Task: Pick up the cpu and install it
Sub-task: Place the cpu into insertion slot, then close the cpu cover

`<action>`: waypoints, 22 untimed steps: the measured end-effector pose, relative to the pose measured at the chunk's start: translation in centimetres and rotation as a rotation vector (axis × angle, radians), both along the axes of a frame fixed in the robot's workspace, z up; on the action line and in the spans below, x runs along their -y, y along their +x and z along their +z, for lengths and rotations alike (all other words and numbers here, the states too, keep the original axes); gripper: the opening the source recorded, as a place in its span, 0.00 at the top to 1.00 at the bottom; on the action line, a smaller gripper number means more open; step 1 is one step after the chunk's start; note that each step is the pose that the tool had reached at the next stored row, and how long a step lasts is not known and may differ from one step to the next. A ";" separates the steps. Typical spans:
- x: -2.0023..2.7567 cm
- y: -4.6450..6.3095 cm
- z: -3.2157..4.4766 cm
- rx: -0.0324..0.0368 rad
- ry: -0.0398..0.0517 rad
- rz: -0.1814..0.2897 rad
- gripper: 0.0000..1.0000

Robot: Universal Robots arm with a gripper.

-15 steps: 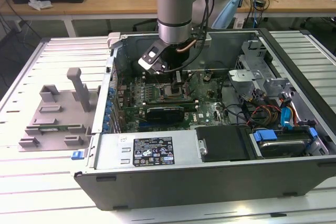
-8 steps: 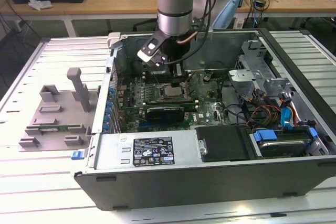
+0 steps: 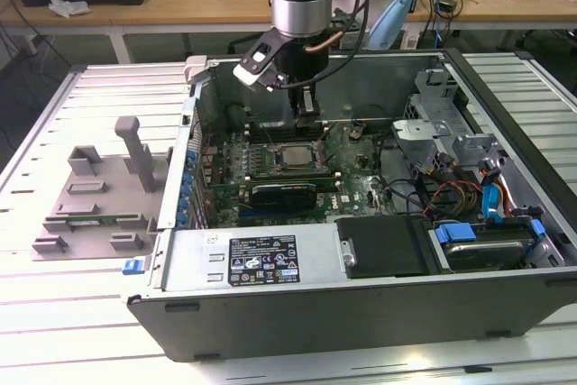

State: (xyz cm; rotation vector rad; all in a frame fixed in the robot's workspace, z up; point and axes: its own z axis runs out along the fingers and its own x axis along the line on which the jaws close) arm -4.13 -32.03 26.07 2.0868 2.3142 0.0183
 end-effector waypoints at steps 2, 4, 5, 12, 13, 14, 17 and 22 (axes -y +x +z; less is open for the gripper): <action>0.00 0.0 -0.01 -0.0001 -0.0001 -0.032 0.89; -0.02 0.0 -0.02 -0.0001 0.0002 -0.038 0.89; -0.02 0.0 -0.02 -0.0001 0.0003 -0.039 0.89; -0.03 0.0 -0.02 0.0000 0.0003 -0.039 0.89; -0.03 0.0 -0.02 -0.0001 0.0003 -0.039 0.89; -0.03 0.0 -0.02 -0.0001 0.0003 -0.039 0.89; -0.03 0.0 -0.02 -0.0001 0.0003 -0.039 0.89; -0.03 0.0 -0.02 0.0000 0.0003 -0.040 0.89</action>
